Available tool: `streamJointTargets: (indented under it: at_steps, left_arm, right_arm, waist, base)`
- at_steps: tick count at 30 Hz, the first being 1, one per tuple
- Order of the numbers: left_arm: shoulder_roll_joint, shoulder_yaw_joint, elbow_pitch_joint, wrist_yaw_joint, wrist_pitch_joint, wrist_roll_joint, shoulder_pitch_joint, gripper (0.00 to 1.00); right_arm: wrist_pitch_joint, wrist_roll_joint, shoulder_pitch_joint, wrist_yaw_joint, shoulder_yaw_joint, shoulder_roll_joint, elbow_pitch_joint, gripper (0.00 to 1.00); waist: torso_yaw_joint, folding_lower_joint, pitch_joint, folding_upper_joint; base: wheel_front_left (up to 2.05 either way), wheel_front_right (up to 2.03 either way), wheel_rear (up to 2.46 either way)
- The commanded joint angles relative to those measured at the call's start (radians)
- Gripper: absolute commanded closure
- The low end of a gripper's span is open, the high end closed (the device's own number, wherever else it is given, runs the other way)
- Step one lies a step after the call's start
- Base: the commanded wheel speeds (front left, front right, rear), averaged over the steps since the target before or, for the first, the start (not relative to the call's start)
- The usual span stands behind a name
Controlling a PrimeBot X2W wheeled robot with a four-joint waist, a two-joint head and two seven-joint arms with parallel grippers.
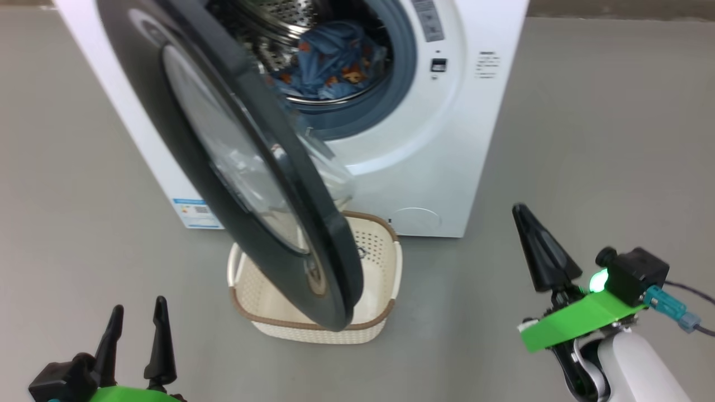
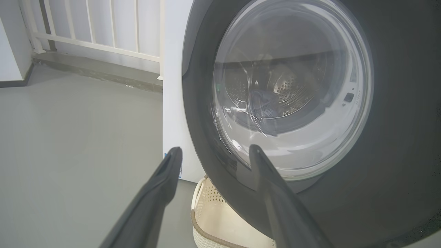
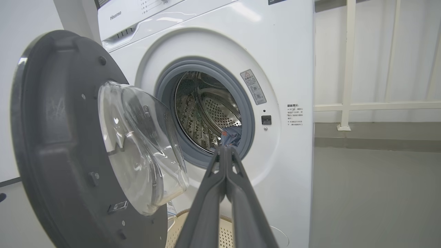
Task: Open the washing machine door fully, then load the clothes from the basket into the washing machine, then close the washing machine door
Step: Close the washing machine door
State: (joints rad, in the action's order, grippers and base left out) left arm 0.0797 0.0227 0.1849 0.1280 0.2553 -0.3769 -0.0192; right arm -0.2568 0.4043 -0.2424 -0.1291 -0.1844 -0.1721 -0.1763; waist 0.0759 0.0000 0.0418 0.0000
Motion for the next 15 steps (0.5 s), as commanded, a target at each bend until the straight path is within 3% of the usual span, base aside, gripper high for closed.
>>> streamJointTargets:
  at_steps: [1,15]
  left_arm:
    - [0.013,0.032,-0.021,0.003,0.006,-0.005,-0.025,0.0]
    - [0.0,0.031,-0.013,0.003,0.006,-0.01,-0.013,0.0]
  right_arm:
    - [-0.005,-0.012,-0.037,-0.002,-0.027,0.002,0.047,1.0]
    - [-0.005,-0.04,-0.065,-0.002,-0.193,0.031,0.313,1.0]
  waist:
    - [0.033,0.0,-0.005,0.0]
    - [0.11,0.0,-0.033,0.0]
  base:
    - [0.0,0.0,0.0]
    - [0.0,0.0,0.0]
